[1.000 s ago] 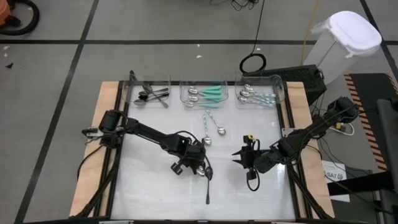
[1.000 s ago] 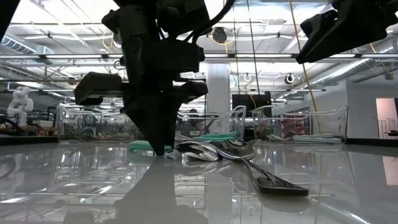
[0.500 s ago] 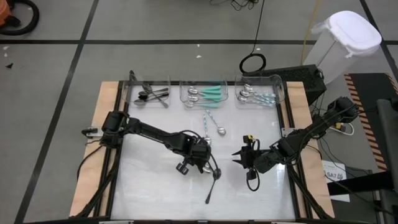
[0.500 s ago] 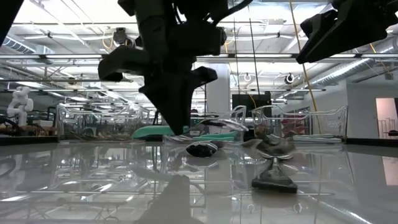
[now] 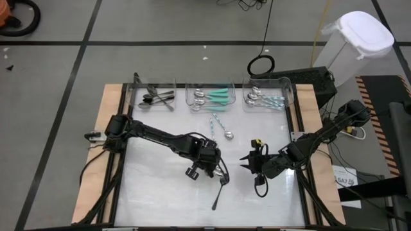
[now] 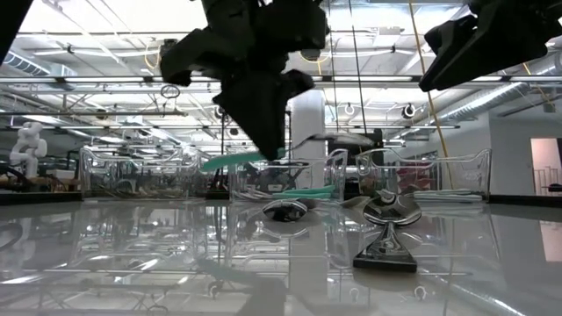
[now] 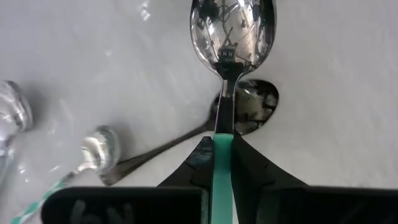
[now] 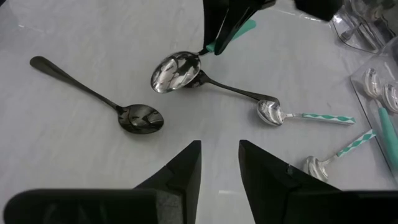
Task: Sort silverware by color (type)
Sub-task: Put the green spoon into the center transparent bin
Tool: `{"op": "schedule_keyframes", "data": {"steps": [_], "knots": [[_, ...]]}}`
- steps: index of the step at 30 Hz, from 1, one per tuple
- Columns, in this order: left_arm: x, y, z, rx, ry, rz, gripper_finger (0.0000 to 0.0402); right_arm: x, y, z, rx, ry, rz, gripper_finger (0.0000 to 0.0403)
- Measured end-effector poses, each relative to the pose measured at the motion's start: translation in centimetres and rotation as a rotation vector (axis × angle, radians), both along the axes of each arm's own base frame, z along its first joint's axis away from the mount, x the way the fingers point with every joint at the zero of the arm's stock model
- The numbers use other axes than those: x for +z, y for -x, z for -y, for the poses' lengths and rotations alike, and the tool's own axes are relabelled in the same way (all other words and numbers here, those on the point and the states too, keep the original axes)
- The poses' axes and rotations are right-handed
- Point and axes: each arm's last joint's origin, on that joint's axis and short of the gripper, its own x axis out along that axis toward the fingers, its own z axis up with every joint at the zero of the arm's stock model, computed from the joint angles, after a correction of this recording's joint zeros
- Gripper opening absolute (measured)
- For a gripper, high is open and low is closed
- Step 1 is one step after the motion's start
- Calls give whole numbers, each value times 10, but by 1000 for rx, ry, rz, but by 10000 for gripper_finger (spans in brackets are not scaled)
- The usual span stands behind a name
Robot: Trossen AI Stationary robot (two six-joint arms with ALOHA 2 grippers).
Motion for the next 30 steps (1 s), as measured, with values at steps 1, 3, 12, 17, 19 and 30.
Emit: {"op": "schedule_keyframes", "data": {"steps": [1, 3, 12, 17, 19, 30], "knots": [[3, -1, 0, 2, -1, 7, 26, 0, 0, 0, 0, 0, 0, 105], [10, -4, 1, 2, 2, 29, 26, 0, 0, 0, 0, 3, -4, 105], [20, -9, 1, 18, -19, 72, 26, -1, 1, 1, -4, 5, -13, 105], [23, -14, 6, 83, -3, 140, 26, -3, 3, 2, -7, 17, -39, 105], [24, -15, 13, 95, 1, 174, 26, -5, 5, 3, -23, 19, -67, 105], [34, -20, 44, 162, -68, 385, 26, -18, 22, 12, -168, 29, -233, 105]]}}
